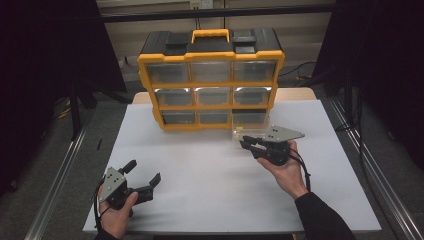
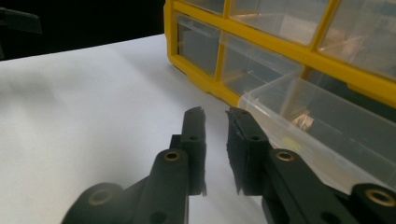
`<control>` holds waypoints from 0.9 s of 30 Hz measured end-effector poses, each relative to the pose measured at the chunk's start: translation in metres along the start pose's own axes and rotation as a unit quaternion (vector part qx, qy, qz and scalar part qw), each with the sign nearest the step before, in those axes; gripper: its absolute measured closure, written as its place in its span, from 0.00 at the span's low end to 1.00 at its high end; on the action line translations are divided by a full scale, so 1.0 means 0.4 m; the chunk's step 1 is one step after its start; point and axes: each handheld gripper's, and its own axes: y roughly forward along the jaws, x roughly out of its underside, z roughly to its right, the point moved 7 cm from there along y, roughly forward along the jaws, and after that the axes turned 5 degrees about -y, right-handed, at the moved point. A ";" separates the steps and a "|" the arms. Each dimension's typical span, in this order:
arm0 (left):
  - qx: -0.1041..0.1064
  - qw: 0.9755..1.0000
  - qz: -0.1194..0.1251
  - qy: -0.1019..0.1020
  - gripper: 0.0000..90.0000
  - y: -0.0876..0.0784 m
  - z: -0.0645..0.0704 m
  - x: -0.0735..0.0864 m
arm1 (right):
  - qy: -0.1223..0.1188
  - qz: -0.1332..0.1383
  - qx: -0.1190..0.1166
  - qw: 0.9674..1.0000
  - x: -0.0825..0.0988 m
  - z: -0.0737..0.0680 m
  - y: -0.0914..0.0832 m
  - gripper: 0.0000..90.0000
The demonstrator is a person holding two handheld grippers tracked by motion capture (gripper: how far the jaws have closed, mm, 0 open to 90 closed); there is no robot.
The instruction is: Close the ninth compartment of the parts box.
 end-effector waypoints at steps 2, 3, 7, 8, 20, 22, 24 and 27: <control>-0.001 1.000 0.000 0.002 0.05 0.000 0.000 0.000 | 0.000 0.004 -0.003 1.000 -0.006 0.001 0.010 0.93; 0.000 1.000 0.000 0.001 0.05 0.000 0.000 0.000 | 0.001 0.005 -0.006 1.000 -0.007 0.000 0.015 0.95; 0.001 1.000 0.000 -0.002 0.05 0.000 -0.001 0.001 | 0.001 0.009 -0.005 1.000 0.001 0.003 0.031 1.00; -0.001 1.000 0.001 -0.002 0.05 0.000 -0.002 0.000 | 0.002 0.012 -0.003 1.000 0.003 0.004 0.032 1.00; 0.000 1.000 0.000 -0.002 0.05 0.000 0.000 0.000 | 0.013 -0.014 -0.003 1.000 0.053 0.023 0.050 1.00; -0.001 1.000 0.001 -0.002 0.05 -0.001 -0.001 0.000 | 0.016 -0.019 0.000 1.000 0.064 0.031 0.050 1.00; 0.000 1.000 0.001 -0.004 0.05 0.000 -0.001 0.000 | 0.021 -0.021 0.003 1.000 0.070 0.039 0.050 1.00; -0.002 1.000 0.002 -0.003 0.05 0.000 -0.001 -0.001 | 0.026 -0.024 0.008 0.999 0.078 0.051 0.049 1.00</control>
